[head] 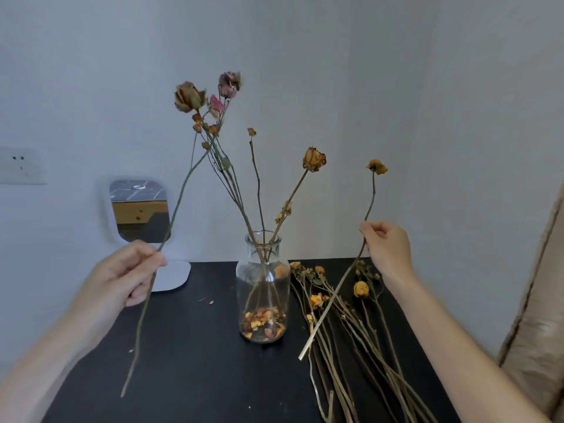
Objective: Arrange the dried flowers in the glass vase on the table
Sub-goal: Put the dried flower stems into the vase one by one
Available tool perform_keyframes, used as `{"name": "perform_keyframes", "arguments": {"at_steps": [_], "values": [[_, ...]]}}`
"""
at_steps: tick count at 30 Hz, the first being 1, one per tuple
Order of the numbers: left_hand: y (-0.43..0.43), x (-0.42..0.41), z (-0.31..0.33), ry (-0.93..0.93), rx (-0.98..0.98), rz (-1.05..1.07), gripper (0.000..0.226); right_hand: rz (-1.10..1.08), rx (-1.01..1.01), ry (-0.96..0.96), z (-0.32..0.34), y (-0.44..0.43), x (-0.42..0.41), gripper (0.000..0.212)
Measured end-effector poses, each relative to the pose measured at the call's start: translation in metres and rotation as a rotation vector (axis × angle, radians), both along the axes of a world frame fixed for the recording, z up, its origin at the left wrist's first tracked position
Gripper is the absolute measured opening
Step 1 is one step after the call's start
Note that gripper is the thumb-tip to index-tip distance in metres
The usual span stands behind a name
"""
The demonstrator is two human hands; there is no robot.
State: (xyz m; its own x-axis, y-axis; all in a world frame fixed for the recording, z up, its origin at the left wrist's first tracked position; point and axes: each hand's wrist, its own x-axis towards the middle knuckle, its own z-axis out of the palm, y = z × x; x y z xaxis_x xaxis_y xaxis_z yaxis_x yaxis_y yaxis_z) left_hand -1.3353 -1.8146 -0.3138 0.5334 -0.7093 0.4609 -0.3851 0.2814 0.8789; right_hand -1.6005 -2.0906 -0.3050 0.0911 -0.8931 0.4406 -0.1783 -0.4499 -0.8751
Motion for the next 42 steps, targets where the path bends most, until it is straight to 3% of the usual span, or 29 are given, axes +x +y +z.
{"name": "perform_keyframes", "arguments": {"at_steps": [9,15,22,31,42], "values": [[-0.027,-0.014,0.021,0.003,-0.001,-0.130,0.019,0.063,-0.005,0.009,0.003,0.008,0.012,0.016],[-0.062,-0.031,0.046,0.037,-0.188,0.007,0.026,0.088,-0.030,0.005,0.007,0.012,0.014,0.016],[-0.092,-0.044,0.089,-0.003,-0.353,0.068,0.020,0.091,-0.046,0.013,0.008,0.011,0.015,0.018],[-0.110,-0.046,0.118,0.076,-0.539,0.124,0.021,0.098,-0.036,0.001,0.006,0.010,0.017,0.016],[-0.134,-0.048,0.071,-0.168,-0.209,0.204,0.018,0.120,-0.028,-0.012,0.002,0.013,0.017,0.014]]}}
